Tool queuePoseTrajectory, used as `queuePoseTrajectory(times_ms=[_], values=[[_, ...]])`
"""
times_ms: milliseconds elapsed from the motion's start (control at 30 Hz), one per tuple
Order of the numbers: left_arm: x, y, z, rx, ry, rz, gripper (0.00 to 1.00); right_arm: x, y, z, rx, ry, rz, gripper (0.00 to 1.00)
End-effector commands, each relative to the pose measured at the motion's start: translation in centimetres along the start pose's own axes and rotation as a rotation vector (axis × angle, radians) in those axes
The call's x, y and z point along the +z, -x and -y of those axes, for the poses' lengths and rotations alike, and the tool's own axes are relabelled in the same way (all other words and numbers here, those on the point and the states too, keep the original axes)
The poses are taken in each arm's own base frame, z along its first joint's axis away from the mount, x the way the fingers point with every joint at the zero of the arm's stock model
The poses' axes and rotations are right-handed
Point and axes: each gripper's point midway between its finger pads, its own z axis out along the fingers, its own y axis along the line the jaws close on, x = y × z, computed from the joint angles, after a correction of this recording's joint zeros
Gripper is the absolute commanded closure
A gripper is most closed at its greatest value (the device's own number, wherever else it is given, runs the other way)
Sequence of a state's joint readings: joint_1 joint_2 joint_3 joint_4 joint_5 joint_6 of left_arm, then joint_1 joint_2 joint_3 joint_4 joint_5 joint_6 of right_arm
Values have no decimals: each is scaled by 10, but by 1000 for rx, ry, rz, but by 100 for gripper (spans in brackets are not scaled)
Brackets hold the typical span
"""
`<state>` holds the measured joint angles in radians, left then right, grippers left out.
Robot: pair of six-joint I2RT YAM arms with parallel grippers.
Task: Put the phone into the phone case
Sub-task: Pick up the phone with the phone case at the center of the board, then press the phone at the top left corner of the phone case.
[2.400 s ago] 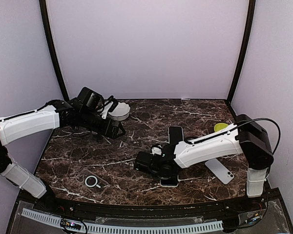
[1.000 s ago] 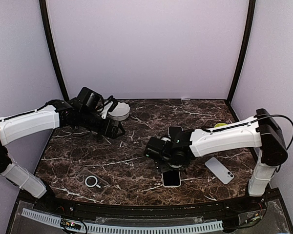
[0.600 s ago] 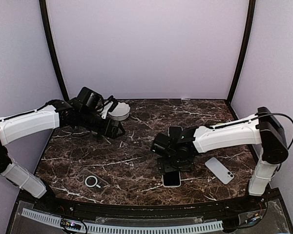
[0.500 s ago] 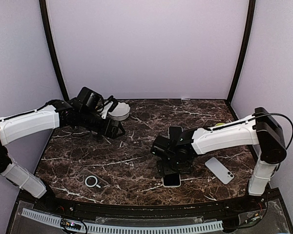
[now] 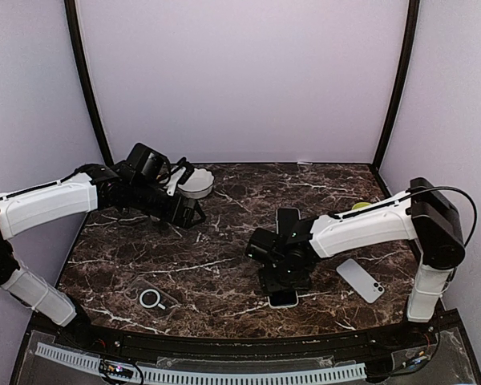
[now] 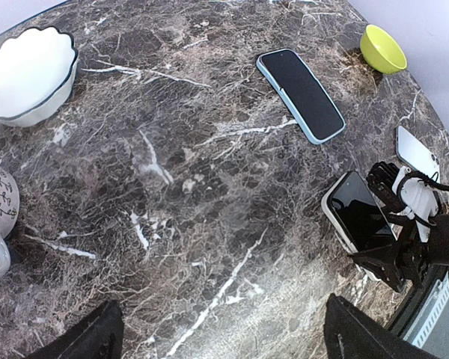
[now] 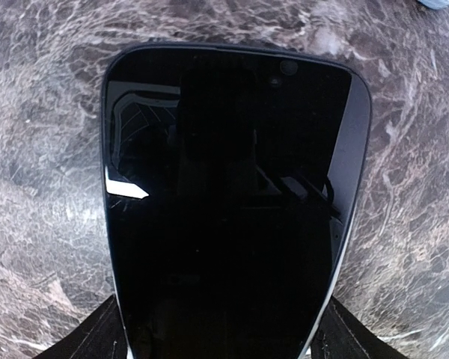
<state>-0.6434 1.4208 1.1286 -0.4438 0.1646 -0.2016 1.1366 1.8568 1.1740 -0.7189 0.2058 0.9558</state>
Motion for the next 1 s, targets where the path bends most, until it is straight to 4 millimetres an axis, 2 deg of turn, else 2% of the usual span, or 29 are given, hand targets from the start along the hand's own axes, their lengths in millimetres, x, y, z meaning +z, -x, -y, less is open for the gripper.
queuePoseTrajectory(times_ms=[0, 100, 200, 300, 333, 367, 400, 433, 467, 500, 533, 567, 600, 633, 667, 700, 767, 967], values=[[-5, -3, 2, 9, -18, -4, 5, 8, -7, 3, -39, -34, -22, 52], [-5, -3, 3, 10, -26, -5, 5, -8, 11, -9, -56, 9, 54, 61], [-9, 0, 9, 14, -54, 13, 7, -43, 47, -32, -81, 69, 242, 70], [-27, 15, 36, 45, -199, 117, 8, -101, 90, -62, -106, 145, 518, 73], [-29, 10, 45, 50, -264, 122, 8, -122, 102, -71, -113, 164, 614, 72], [-45, 24, 55, 69, -307, 210, 8, -145, 115, -82, -108, 204, 716, 72], [-48, 18, 59, 72, -340, 219, 7, -164, 124, -90, -107, 227, 797, 72], [-66, 31, 67, 90, -373, 309, 6, -180, 130, -97, -108, 250, 861, 72], [-67, 25, 67, 88, -387, 321, 3, -194, 135, -104, -108, 276, 918, 72], [-86, 37, 73, 103, -412, 413, 2, -207, 139, -109, -113, 293, 970, 73], [-85, 32, 71, 99, -412, 430, 2, -220, 143, -115, -112, 316, 1024, 73], [-103, 41, 75, 109, -429, 511, 1, -231, 146, -121, -118, 333, 1067, 73], [-101, 37, 71, 99, -415, 525, 1, -239, 146, -127, -131, 347, 1098, 73], [-114, 42, 73, 104, -423, 584, 1, -247, 145, -133, -146, 364, 1123, 73], [-113, 40, 69, 97, -411, 596, 1, -252, 144, -140, -171, 375, 1141, 73], [-121, 43, 70, 100, -413, 630, 1, -255, 142, -145, -190, 380, 1154, 73], [-124, 43, 68, 101, -402, 652, 3, -261, 141, -152, -213, 380, 1174, 73], [-120, 40, 68, 103, -405, 648, 19, -269, 134, -166, -267, 407, 1203, 73]])
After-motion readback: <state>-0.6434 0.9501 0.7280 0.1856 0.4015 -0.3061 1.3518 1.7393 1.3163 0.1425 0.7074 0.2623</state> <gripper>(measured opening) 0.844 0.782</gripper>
